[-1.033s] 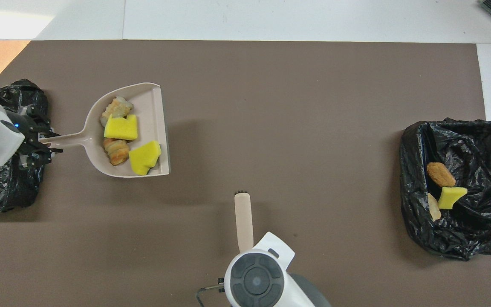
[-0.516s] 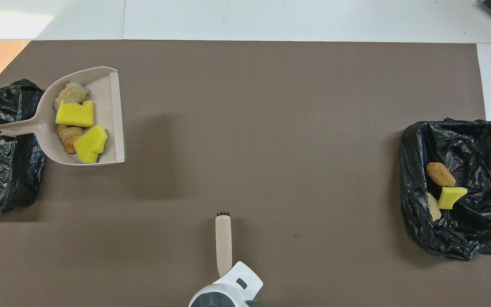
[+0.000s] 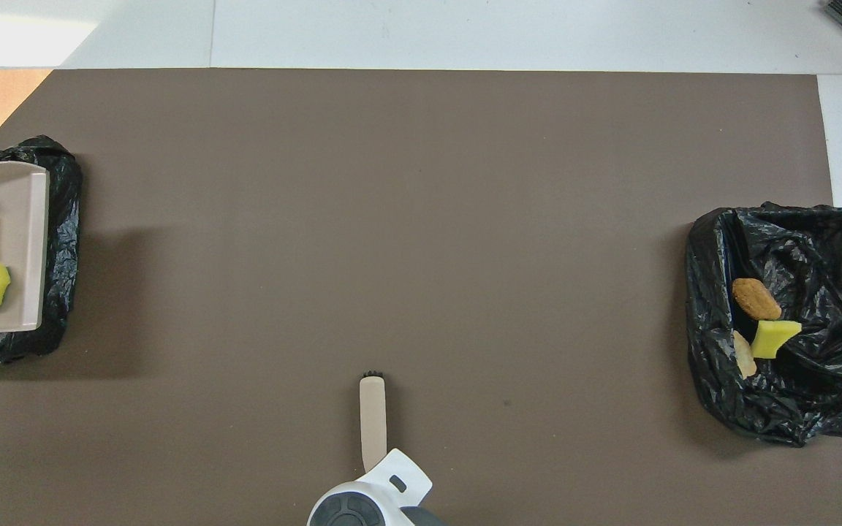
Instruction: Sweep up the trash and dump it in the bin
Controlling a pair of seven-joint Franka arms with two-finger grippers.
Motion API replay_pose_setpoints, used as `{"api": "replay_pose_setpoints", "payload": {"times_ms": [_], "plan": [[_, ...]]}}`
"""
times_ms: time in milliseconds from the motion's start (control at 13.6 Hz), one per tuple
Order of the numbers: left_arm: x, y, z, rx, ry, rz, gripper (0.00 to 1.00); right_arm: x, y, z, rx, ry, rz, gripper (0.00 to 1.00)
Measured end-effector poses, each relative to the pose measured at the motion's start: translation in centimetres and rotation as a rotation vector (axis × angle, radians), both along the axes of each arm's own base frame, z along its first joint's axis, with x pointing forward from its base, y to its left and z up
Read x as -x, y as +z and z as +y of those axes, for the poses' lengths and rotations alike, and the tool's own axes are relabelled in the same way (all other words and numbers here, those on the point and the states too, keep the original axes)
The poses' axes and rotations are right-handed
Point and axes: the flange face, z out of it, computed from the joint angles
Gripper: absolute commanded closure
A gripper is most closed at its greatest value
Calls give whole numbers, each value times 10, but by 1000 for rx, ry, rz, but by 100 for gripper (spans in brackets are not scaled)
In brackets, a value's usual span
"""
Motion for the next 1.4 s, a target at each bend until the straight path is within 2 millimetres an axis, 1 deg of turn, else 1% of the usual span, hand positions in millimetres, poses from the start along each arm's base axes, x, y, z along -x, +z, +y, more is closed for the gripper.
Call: {"api": "replay_pose_setpoints", "payload": {"times_ms": [74, 148, 295, 369, 443, 516, 590, 738, 885, 959, 1033, 1106, 1180, 1328, 1401], "plan": [[1, 1, 16, -56, -6, 2, 100, -1, 0, 0, 0, 1, 0, 100], [-2, 3, 23, -113, -19, 7, 100, -1, -2, 0, 0, -1, 3, 100], [-14, 9, 28, -238, -62, -2, 100, -2, -4, -1, -1, -10, 11, 100], [-20, 11, 27, -303, -82, -4, 100, -4, -5, -1, -3, -15, 13, 90], [-25, 13, 23, -360, -86, 4, 100, -5, -5, -2, -4, -19, 12, 78], [-31, 15, 14, -427, -75, 16, 100, -6, -4, -2, -5, -22, 13, 69], [-36, 19, 6, -487, -63, 21, 100, -7, -4, -2, -7, -24, 13, 56], [-44, 29, -9, -585, -67, 26, 100, -10, -2, -1, -15, -34, 14, 47], [-40, 47, -14, -631, -25, 0, 100, -22, 6, 0, -27, -80, 9, 37], [-33, 61, -14, -650, -5, -10, 100, -30, 13, 0, -37, -110, 0, 32], [-25, 74, -14, -678, 1, -12, 100, -41, 23, -2, -51, -139, -12, 26], [-17, 90, -14, -722, 2, -10, 100, -54, 36, -9, -67, -168, -28, 22], [-9, 104, -15, -763, 2, -12, 100, -67, 53, -19, -78, -197, -43, 17], [5, 126, -19, -798, 17, -8, 100, -84, 89, -46, -84, -233, -71, 0], [9, 133, -24, -801, 23, -8, 100, -89, 107, -63, -77, -246, -81, 0]]}}
